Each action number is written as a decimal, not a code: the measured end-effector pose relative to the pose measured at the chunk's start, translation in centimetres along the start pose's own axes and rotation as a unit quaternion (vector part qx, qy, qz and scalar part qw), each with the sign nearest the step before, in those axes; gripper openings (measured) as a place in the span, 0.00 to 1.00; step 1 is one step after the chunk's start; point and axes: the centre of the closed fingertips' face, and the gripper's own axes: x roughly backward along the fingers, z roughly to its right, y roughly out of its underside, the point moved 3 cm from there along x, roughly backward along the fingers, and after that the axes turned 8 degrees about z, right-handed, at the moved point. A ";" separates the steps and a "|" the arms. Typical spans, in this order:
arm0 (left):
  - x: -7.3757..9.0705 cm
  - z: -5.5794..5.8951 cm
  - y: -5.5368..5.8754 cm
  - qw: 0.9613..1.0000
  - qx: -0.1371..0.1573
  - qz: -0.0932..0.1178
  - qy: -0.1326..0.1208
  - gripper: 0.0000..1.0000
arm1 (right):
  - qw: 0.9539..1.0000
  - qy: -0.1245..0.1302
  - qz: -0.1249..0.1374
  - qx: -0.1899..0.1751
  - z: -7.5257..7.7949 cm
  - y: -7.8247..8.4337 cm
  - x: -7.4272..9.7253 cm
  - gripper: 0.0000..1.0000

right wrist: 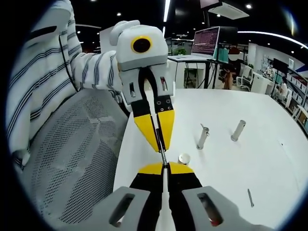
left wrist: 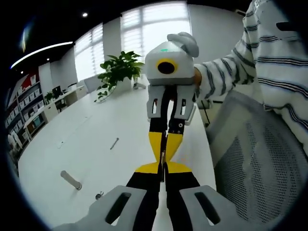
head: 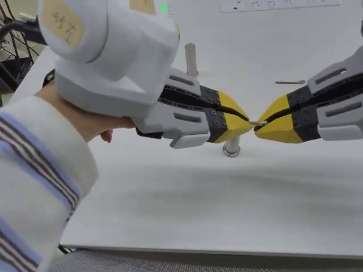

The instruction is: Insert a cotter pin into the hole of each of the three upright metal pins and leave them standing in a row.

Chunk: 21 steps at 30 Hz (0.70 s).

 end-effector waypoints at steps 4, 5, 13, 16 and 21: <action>-0.2 0.0 0.2 1.000 0.002 0.003 0.000 0.00 | 1.000 0.000 -0.005 0.000 0.2 0.2 0.1 0.00; -0.2 0.0 0.2 1.000 -0.003 0.002 0.000 0.00 | 1.000 0.000 -0.006 0.000 0.3 0.2 0.1 0.00; -0.3 -0.6 1.1 1.000 -0.009 -0.021 -0.013 0.05 | 1.000 0.007 -0.016 0.007 0.5 0.5 0.4 0.00; -0.3 -1.2 1.7 0.999 0.006 -0.032 -0.029 0.13 | 1.000 0.018 -0.020 0.004 0.8 0.8 0.5 0.00; -0.3 -1.9 2.5 0.998 0.005 -0.041 -0.043 0.13 | 0.999 0.035 -0.033 0.000 1.2 1.3 0.9 0.00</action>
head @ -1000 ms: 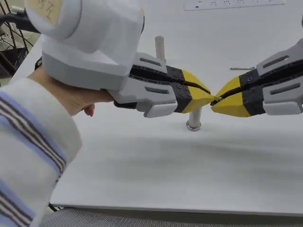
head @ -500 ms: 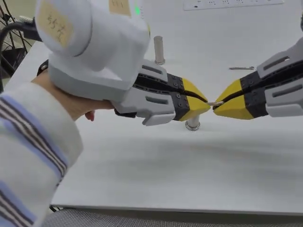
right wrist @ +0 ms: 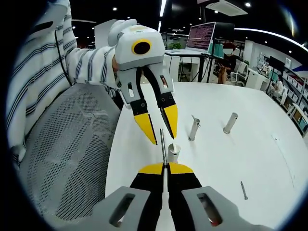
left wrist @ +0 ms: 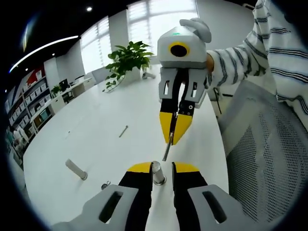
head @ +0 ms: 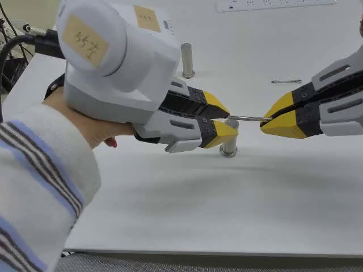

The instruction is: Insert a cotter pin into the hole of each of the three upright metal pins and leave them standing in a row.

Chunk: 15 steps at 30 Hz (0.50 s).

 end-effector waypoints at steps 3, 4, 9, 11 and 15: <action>-0.2 -0.2 0.4 1.000 -0.002 -0.011 -0.006 0.14 | 1.000 0.015 -0.020 0.000 0.4 0.5 0.5 0.00; -0.3 -0.1 0.5 1.000 -0.002 -0.015 -0.008 0.14 | 0.999 0.019 -0.030 0.000 0.5 0.8 0.7 0.00; -1.0 -0.2 0.9 1.000 0.001 -0.026 -0.011 0.14 | 0.998 -0.002 -0.052 0.024 0.6 2.1 0.0 0.00; -1.1 -0.2 1.1 1.000 0.002 -0.028 -0.010 0.13 | 0.996 0.023 -0.079 -0.018 0.5 3.2 0.5 0.00; -1.2 -0.3 1.3 0.999 0.001 -0.032 -0.011 0.13 | 0.996 0.016 -0.081 -0.014 1.2 3.7 -0.1 0.00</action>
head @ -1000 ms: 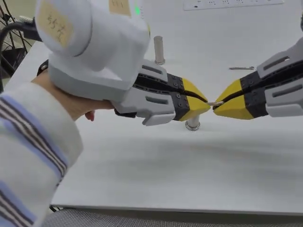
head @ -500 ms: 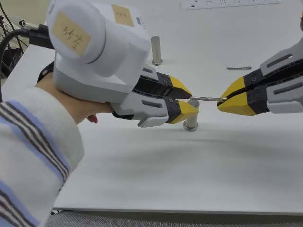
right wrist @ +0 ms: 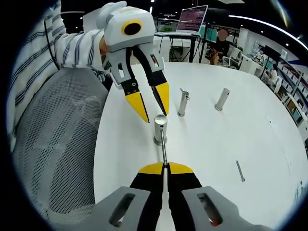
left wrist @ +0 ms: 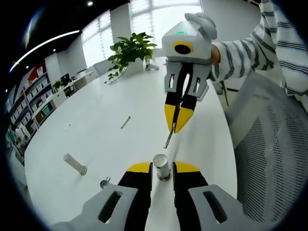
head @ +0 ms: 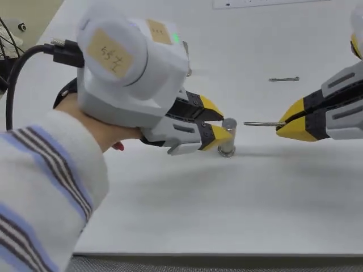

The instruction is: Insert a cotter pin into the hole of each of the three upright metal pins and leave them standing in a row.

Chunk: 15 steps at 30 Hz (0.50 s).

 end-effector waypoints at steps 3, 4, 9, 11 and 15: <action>-0.1 0.0 0.1 1.000 -0.001 -0.001 0.000 0.13 | 1.000 -0.002 -0.002 0.001 0.5 0.2 -0.4 0.00; -0.2 0.0 0.0 1.000 -0.003 -0.002 0.000 0.12 | 1.000 -0.002 -0.002 0.002 0.6 0.2 -0.5 0.00; -0.3 -0.3 0.0 1.000 -0.006 -0.003 -0.001 0.10 | 1.000 0.001 0.004 0.006 0.9 0.2 -0.9 0.00; -0.3 -0.2 0.0 1.000 -0.003 -0.002 0.001 0.10 | 1.000 0.002 0.007 0.008 0.6 0.0 -0.9 0.00; -0.2 -0.4 0.0 1.000 0.003 -0.001 0.002 0.10 | 1.000 0.003 0.011 0.011 0.5 -0.3 -0.9 0.00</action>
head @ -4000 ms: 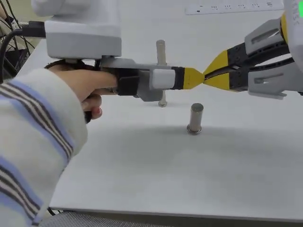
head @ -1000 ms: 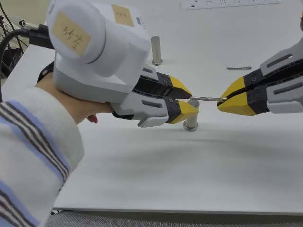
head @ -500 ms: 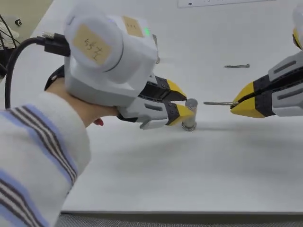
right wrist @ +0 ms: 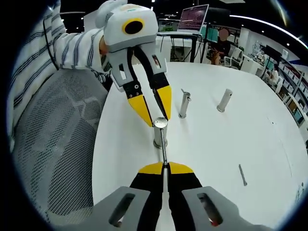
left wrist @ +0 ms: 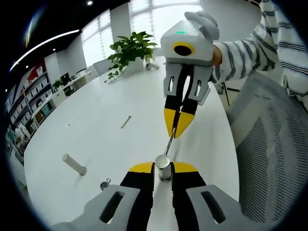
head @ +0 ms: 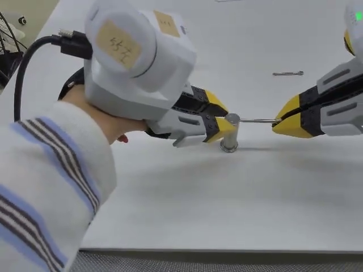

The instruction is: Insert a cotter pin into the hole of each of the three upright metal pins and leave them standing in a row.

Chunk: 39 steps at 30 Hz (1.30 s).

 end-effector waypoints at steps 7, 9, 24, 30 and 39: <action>0.1 -0.1 0.1 1.000 0.004 0.001 -0.001 0.09 | 1.000 -0.003 0.004 0.004 -0.2 -0.3 -0.3 0.00; 0.0 -0.1 0.1 1.000 0.005 0.001 0.000 0.09 | 1.000 -0.005 0.008 0.003 -0.3 -0.6 -0.4 0.00; 0.0 -0.3 0.1 1.000 0.011 0.009 0.001 0.08 | 1.000 -0.009 0.020 0.002 -0.6 -1.5 -1.7 0.00; 0.0 0.0 -0.1 1.000 0.004 0.006 0.004 0.08 | 1.000 -0.012 0.019 0.019 -0.7 -2.0 -2.2 0.00; -0.2 0.4 0.3 1.000 -0.009 -0.003 0.012 0.00 | 0.999 -0.008 0.025 0.039 -0.3 -2.1 -2.5 0.00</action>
